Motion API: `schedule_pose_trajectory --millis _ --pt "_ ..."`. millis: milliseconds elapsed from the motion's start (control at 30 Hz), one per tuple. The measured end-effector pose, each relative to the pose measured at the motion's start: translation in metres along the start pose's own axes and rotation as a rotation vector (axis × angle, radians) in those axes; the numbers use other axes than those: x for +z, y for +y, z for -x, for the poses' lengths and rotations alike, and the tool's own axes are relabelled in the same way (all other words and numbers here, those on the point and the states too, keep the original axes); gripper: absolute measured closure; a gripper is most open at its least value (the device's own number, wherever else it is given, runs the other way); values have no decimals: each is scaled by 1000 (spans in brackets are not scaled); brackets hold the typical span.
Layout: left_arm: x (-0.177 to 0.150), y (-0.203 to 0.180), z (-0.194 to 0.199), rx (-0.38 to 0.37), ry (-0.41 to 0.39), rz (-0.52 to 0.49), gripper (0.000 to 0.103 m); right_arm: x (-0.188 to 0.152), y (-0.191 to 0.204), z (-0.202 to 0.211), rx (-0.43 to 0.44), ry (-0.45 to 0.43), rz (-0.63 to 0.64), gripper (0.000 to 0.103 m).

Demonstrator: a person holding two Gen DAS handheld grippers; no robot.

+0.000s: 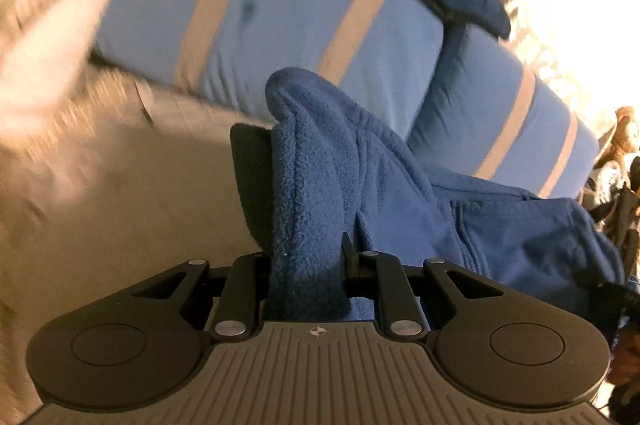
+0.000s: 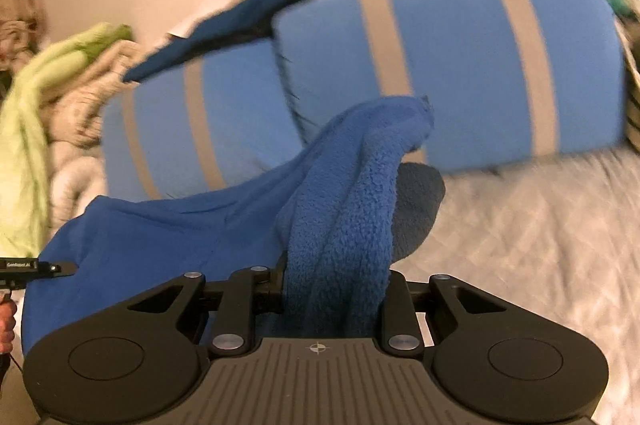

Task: Fold clothes

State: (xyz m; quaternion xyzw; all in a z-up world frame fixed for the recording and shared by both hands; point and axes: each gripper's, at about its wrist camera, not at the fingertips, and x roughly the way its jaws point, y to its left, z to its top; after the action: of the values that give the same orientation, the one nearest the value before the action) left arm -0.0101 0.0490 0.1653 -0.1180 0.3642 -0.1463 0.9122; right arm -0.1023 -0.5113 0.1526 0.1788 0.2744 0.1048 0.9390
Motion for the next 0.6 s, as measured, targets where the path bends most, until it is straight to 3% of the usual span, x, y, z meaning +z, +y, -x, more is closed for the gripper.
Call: schedule_pose_trajectory --millis 67,133,200,233,267,467,600 --pt "14 5 8 87 -53 -39 83 17 24 -5 32 -27 31 77" --pt "27 10 8 205 -107 -84 79 20 41 -17 -12 -38 69 74" --pt "40 15 9 324 -162 -130 66 23 58 -29 -56 -49 107 50" --pt "46 17 9 383 -189 -152 43 25 67 -35 -78 -55 126 14" --pt "53 19 9 443 -216 -175 16 27 76 -41 -100 -61 145 1" --pt "88 33 10 775 -372 -307 15 36 125 -76 -228 -92 258 0" --pt "60 33 16 664 -367 -297 15 26 121 -60 -225 -84 307 0"
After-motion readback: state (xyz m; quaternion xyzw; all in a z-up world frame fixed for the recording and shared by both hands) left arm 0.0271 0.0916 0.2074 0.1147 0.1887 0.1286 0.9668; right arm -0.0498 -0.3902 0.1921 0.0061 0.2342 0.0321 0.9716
